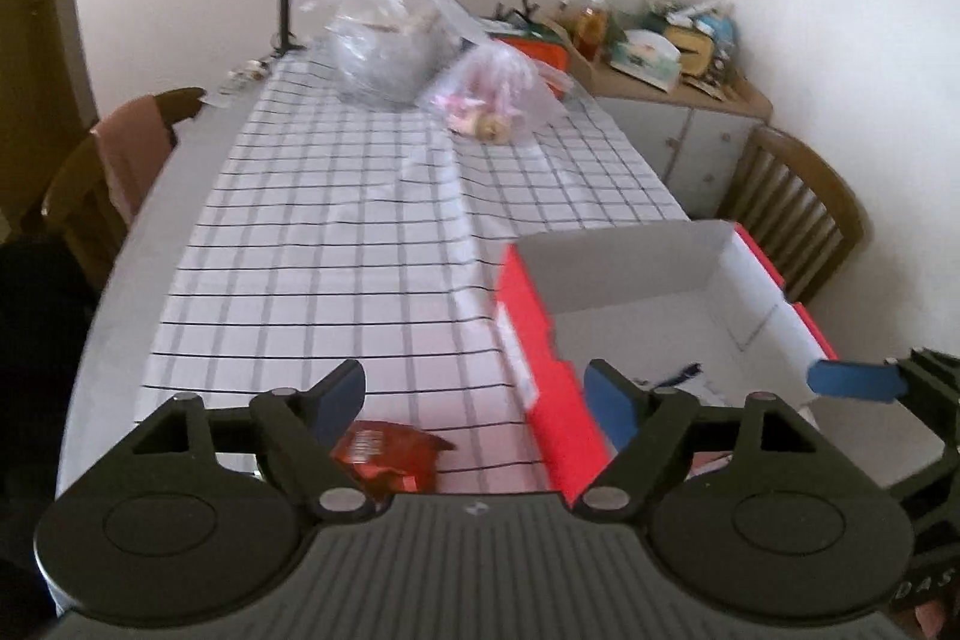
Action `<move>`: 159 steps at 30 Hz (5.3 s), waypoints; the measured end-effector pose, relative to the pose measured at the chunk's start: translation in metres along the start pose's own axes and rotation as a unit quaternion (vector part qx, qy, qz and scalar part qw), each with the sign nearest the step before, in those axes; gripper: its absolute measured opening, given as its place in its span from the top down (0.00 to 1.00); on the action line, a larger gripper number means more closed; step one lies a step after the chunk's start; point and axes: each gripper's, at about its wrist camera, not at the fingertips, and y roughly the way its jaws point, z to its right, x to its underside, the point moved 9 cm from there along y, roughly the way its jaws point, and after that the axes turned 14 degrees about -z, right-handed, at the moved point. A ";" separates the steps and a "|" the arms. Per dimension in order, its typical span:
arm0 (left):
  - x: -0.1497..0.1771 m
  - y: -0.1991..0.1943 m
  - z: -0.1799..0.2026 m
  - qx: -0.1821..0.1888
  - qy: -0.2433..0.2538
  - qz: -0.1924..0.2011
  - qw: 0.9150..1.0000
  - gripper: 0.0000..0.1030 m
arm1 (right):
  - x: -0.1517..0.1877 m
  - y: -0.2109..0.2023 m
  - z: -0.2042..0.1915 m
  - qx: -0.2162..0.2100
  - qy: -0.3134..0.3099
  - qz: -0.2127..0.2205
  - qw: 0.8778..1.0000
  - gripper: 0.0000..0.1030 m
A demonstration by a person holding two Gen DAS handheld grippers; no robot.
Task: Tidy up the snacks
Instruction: 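Move both grippers back to the snack pile, then grasp the yellow minion packet with the right gripper while the left grasps the green pouch, then carry both held snacks over the open red box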
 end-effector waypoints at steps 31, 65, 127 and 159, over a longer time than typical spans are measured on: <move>0.087 0.057 -0.264 -0.046 -0.067 -0.138 0.987 0.20 | 0.096 0.129 -0.119 -0.043 0.017 -0.164 0.985 0.13; 0.107 0.118 -0.278 0.013 0.008 -0.202 0.979 0.52 | 0.104 0.170 -0.130 -0.084 0.042 -0.197 0.976 0.37; 0.028 -0.006 -0.093 0.039 0.038 -0.037 0.998 0.73 | 0.029 0.027 -0.021 -0.013 0.096 -0.012 0.995 0.50; -0.041 0.109 0.137 0.031 0.033 -0.105 0.993 0.73 | -0.003 0.062 0.173 0.036 0.094 -0.086 0.991 0.50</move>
